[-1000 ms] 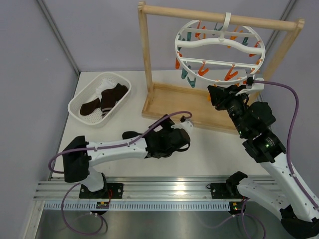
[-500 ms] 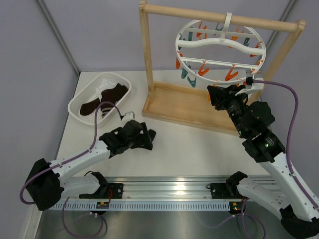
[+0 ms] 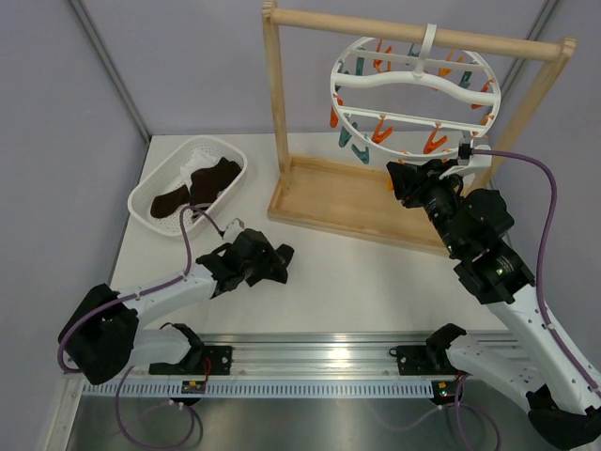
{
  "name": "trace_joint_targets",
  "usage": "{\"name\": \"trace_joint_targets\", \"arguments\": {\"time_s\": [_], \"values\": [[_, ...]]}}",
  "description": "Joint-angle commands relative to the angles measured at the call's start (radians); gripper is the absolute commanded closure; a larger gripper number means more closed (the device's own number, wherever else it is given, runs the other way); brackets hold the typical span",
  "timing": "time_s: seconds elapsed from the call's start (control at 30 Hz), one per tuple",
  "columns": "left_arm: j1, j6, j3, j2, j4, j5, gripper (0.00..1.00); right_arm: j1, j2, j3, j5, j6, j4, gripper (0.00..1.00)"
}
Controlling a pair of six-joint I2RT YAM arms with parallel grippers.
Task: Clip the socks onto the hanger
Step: Pick up the sock at the center of the board.
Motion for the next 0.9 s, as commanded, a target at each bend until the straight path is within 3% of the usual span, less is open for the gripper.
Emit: {"name": "trace_joint_targets", "arguments": {"time_s": [0.0, 0.33, 0.87], "values": [[0.006, -0.079, -0.006, 0.014, 0.123, -0.045, 0.34, 0.005, 0.001, 0.005, -0.066, 0.012, -0.072, 0.89], [0.013, -0.095, -0.003, 0.101, 0.16, -0.035, 0.42, 0.005, 0.001, 0.003, -0.071, 0.012, -0.069, 0.89], [0.018, -0.089, -0.011, 0.118, 0.188, -0.062, 0.51, 0.005, 0.001, 0.001, -0.075, 0.017, -0.067, 0.89]]}}
